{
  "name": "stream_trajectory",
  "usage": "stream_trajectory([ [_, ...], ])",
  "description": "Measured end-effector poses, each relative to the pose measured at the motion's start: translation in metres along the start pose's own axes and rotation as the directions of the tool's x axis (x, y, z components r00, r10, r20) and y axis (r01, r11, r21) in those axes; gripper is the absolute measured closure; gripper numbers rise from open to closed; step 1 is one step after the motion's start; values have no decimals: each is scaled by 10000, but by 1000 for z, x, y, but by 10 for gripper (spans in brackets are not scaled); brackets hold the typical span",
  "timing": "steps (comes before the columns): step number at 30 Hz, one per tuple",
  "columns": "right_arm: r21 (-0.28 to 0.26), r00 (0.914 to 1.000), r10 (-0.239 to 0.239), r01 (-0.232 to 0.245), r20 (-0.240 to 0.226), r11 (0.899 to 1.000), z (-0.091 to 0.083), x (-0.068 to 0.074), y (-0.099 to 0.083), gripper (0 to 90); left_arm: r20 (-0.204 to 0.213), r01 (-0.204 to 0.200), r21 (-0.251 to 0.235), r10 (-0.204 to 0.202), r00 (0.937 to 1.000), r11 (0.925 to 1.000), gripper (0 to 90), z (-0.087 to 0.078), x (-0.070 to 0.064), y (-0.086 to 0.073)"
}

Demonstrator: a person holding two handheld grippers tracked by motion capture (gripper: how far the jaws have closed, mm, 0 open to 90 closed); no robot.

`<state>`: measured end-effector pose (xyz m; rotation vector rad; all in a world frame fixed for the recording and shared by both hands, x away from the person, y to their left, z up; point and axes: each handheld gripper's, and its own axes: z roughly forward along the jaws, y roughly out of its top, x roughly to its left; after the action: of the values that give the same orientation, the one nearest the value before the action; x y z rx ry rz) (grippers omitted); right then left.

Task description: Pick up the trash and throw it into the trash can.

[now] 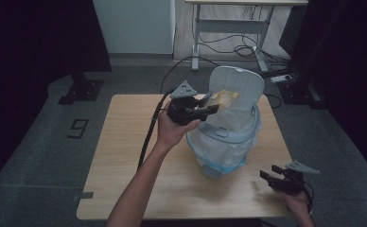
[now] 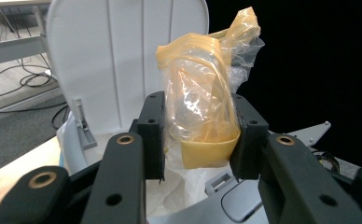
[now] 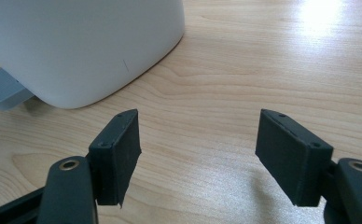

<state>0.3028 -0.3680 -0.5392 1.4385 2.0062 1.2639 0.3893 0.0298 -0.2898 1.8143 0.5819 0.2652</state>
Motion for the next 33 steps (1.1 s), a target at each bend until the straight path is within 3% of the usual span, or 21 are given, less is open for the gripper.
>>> stream_trajectory([
  [9,-14,10000,29,-29,-6,10000,-1,0,0,301,31,-87,170,86,10000,9998,625,14,-1,3],
  [15,0,10000,43,-43,-17,10000,-1,-1,0,301,-157,-196,369,202,9997,9991,617,21,1,5],
  [16,-2,10000,41,-41,-17,10000,-1,0,0,301,-392,-139,553,161,9991,9984,604,25,2,4],
  [17,0,10000,48,-48,-22,10000,-1,0,0,301,-722,-6,874,69,9974,9962,545,30,4,2],
  [19,0,10000,15,-15,-24,10000,-1,0,0,301,-995,-15,1206,135,9949,9927,322,36,6,-1],
  [23,-2,10000,-7,7,-25,10000,-1,0,0,301,-877,-99,1016,189,9960,9948,245,31,4,-3],
  [33,-52,10000,14,-14,38,10000,-3,-1,0,301,-862,-166,914,245,9960,9957,254,2,1,-8],
])
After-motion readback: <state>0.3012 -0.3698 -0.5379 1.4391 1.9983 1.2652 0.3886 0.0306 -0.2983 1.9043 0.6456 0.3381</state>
